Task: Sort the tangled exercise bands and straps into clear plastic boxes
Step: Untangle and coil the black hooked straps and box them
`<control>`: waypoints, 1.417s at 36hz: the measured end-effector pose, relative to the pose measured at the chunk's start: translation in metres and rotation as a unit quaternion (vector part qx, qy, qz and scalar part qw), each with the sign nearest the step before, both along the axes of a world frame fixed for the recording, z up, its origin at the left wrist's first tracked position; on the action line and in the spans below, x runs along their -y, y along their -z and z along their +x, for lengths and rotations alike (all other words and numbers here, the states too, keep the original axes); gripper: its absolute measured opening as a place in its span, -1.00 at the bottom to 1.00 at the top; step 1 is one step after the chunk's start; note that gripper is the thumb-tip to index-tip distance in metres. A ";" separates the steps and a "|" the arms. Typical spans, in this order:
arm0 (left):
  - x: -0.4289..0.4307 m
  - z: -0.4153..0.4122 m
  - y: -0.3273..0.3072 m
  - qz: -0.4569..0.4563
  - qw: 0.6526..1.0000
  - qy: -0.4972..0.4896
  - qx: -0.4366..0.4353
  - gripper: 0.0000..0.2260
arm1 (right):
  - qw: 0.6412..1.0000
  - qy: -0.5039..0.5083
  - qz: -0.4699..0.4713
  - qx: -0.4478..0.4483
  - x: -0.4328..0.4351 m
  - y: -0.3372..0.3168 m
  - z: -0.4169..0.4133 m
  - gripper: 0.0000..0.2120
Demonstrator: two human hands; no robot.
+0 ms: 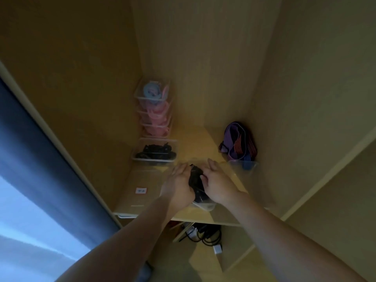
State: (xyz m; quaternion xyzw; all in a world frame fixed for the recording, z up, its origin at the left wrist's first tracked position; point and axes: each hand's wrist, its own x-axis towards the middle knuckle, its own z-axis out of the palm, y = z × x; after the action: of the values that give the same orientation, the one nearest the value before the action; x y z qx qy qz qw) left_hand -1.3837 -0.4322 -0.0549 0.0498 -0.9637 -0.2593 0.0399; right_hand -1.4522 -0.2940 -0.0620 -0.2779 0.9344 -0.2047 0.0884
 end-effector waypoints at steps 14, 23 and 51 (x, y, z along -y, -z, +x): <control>0.001 0.017 0.031 0.026 0.998 -0.041 -0.033 -0.65 | 0.991 0.019 0.123 0.044 0.024 0.008 -0.011 -0.52; 0.006 0.022 0.038 0.087 0.995 -0.034 -0.036 -0.66 | 0.988 0.004 0.154 -0.007 0.034 0.015 -0.010 -0.49; 0.001 -0.034 0.033 0.050 0.995 -0.024 0.080 -0.44 | 0.992 0.105 0.069 -0.003 0.020 0.015 -0.022 -0.57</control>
State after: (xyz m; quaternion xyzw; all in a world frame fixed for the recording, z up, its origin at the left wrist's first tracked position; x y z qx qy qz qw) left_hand -1.4175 -0.4331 -0.0882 0.0960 -0.9482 -0.3010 -0.0339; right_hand -1.4742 -0.3137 -0.0765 -0.1719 0.9705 -0.1473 0.0827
